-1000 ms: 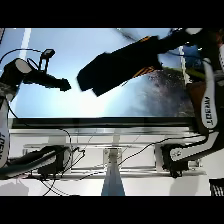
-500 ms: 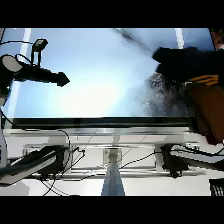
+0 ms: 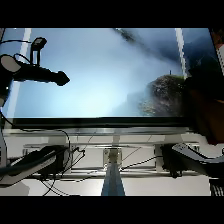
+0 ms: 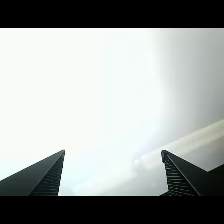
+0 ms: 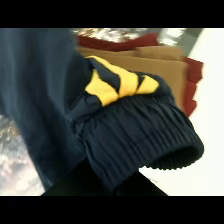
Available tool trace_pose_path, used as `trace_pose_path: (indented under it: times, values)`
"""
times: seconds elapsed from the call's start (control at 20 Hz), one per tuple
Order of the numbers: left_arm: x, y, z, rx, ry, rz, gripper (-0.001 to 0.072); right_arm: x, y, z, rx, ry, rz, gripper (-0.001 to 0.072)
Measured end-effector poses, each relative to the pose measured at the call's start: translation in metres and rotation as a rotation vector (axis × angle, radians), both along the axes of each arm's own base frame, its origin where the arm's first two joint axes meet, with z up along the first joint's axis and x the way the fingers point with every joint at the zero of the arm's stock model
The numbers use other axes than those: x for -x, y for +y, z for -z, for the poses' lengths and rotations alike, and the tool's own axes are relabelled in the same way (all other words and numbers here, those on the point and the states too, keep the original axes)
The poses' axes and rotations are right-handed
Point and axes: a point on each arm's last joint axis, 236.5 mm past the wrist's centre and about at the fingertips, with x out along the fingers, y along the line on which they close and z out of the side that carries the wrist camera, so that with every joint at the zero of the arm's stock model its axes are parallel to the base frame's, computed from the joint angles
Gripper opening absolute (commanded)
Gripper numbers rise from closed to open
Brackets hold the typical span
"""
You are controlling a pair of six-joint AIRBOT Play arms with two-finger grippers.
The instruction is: Fold the clothes and pants, and hang the long-sleeved shirts on hangers.
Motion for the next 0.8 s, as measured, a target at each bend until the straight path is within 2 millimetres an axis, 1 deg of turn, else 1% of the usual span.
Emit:
trace_pose_path:
  times: [0.05,0.1,0.15,0.2,0.25,0.3,0.4,0.45,0.5,0.6,0.65,0.7,0.8]
  values:
    - [0.0,0.0,0.0,0.0,0.0,0.0,0.0694,0.006,-0.003,-0.001,0.005,0.001,0.014,0.0584]
    - [0.0,0.0,0.0,0.0,0.0,0.0,0.0694,0.01,-0.006,0.0,0.009,0.001,0.025,0.0589]
    - [0.0,0.0,0.0,0.0,0.0,0.0,0.0694,0.012,-0.007,0.001,0.007,0.0,0.032,0.0559]
    - [0.0,0.0,0.0,0.0,0.0,0.0,0.0694,0.009,-0.007,0.002,0.002,-0.018,0.023,0.04]
    - [0.0,0.0,0.0,0.0,0.0,0.0,0.0694,-0.001,-0.006,0.001,-0.003,-0.057,-0.003,0.0178]
    - [0.0,0.0,0.0,0.0,0.0,0.0,0.0694,-0.016,-0.002,-0.001,-0.01,-0.108,-0.049,0.002]
    - [0.0,0.0,0.0,0.0,0.0,0.0,0.0694,-0.053,0.014,-0.011,-0.018,-0.227,-0.186,0.0022]
    - [0.0,0.0,0.0,0.0,0.0,0.0,0.0694,-0.075,0.026,-0.018,-0.022,-0.287,-0.269,0.0022]
    - [0.0,0.0,0.0,0.0,0.0,0.0,0.0694,-0.099,0.043,-0.026,-0.029,-0.344,-0.363,0.0022]
    - [0.0,0.0,0.0,0.0,0.0,0.0,0.0694,-0.139,0.081,-0.037,-0.031,-0.41,-0.542,0.0021]
    - [0.0,0.0,0.0,0.0,0.0,0.0,0.0694,-0.158,0.104,-0.041,-0.029,-0.431,-0.638,0.0022]
    - [0.0,0.0,0.0,0.0,0.0,0.0,0.0694,-0.176,0.131,-0.044,-0.026,-0.443,-0.746,0.0021]
    - [0.0,0.0,0.0,0.0,0.0,0.0,0.0694,-0.205,0.181,-0.046,0.016,-0.432,-0.933,0.0021]
